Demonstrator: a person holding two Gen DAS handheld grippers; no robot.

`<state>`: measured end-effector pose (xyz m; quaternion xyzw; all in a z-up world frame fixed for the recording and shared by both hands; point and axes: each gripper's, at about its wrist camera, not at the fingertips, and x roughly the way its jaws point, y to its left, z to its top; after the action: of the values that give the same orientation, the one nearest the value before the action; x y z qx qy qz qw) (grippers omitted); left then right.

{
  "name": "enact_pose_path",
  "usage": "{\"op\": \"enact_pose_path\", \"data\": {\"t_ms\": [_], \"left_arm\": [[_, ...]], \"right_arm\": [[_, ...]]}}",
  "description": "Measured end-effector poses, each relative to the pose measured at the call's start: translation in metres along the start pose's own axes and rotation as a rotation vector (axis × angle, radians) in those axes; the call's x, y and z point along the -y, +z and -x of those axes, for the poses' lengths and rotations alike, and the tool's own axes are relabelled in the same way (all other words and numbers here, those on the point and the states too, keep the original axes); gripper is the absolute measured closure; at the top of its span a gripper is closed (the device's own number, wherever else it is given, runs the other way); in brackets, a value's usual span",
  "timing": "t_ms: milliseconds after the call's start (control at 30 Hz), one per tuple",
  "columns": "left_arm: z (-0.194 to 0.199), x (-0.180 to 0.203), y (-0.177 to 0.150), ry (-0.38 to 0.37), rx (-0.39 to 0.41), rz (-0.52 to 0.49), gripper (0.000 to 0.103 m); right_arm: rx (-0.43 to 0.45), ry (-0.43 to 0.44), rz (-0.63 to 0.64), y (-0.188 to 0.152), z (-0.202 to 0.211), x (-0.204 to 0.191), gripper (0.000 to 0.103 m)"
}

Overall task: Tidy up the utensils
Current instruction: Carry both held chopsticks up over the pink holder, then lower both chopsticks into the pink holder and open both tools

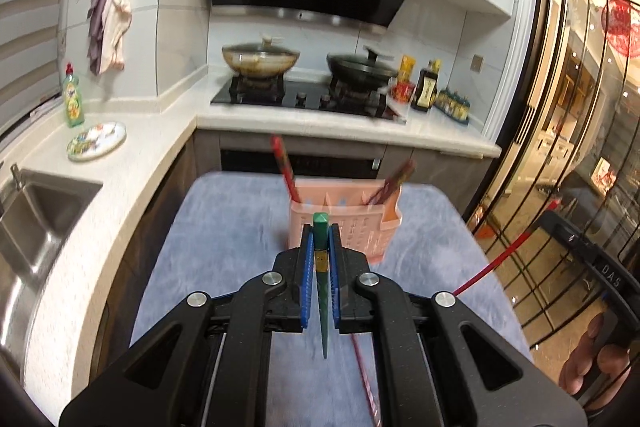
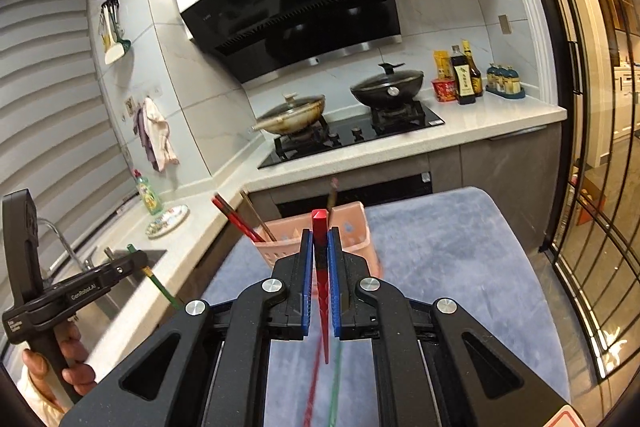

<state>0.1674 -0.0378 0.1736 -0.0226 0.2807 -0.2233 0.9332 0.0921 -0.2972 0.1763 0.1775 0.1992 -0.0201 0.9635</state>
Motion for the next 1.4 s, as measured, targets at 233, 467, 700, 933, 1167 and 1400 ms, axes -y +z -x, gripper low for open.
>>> {"op": "enact_pose_path", "data": {"t_ms": [233,467,700,933,1167,1400], "left_arm": [[-0.008,0.002,0.064,-0.007,0.128,0.017,0.096],[-0.035,-0.001,0.112,0.017,0.203,0.034,0.096],[-0.074,-0.010,0.120,0.030,0.193,0.049,0.096],[-0.114,-0.022,0.099,0.034,0.107,0.075,0.096],[-0.135,-0.026,0.077,0.038,0.039,0.079,0.096],[-0.145,-0.029,0.069,0.034,-0.021,0.095,0.094]], "right_arm": [[0.085,0.036,0.011,0.061,-0.036,-0.022,0.096],[0.147,0.042,-0.018,0.110,-0.078,-0.026,0.096],[0.115,0.017,-0.048,0.117,-0.127,-0.017,0.096],[0.009,-0.014,-0.055,0.081,-0.168,-0.002,0.096],[-0.064,-0.034,-0.030,0.054,-0.189,0.003,0.096],[-0.077,-0.044,-0.018,0.048,-0.190,0.002,0.094]]}}
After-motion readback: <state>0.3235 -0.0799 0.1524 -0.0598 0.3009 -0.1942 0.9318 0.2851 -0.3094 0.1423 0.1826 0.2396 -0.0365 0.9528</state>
